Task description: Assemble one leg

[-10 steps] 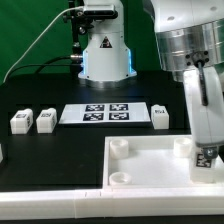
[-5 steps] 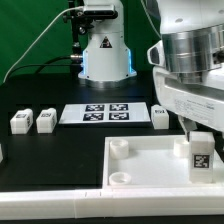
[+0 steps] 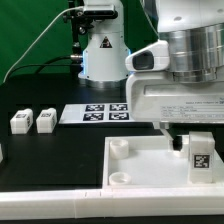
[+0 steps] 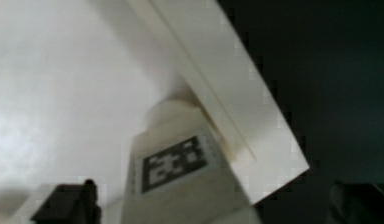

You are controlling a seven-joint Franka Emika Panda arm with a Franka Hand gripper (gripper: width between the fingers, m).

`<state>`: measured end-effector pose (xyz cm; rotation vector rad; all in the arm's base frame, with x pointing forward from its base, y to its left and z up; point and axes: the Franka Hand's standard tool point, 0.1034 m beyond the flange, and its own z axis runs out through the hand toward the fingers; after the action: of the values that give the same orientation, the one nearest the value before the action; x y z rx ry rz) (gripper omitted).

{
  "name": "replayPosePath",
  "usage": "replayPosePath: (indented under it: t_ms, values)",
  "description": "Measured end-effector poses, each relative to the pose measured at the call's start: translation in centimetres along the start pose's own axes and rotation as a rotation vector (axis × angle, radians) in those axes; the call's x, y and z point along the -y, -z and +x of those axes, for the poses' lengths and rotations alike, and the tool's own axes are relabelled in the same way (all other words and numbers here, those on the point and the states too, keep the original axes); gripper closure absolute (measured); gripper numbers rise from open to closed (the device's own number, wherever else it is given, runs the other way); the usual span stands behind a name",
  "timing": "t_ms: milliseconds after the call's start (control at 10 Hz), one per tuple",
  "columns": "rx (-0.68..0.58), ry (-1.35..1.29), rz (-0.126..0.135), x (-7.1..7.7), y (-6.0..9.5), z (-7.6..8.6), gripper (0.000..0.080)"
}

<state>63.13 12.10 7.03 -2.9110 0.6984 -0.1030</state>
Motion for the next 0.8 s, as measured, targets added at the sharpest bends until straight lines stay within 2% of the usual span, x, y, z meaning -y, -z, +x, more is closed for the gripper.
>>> replayPosePath:
  t_ms: [200,300,500,600,800]
  values:
    - [-0.015,0.179,-0.023,0.29,0.18,0.17,0.0151]
    - [-0.014,0.168,-0.023,0.22,0.15,0.18,0.0151]
    - [-0.014,0.164,-0.022,0.22,0.15,0.18,0.0411]
    - [-0.014,0.056,-0.024,-0.04,0.09,0.21,0.0496]
    - [-0.015,-0.116,-0.023,-0.19,0.06,0.26,0.0497]
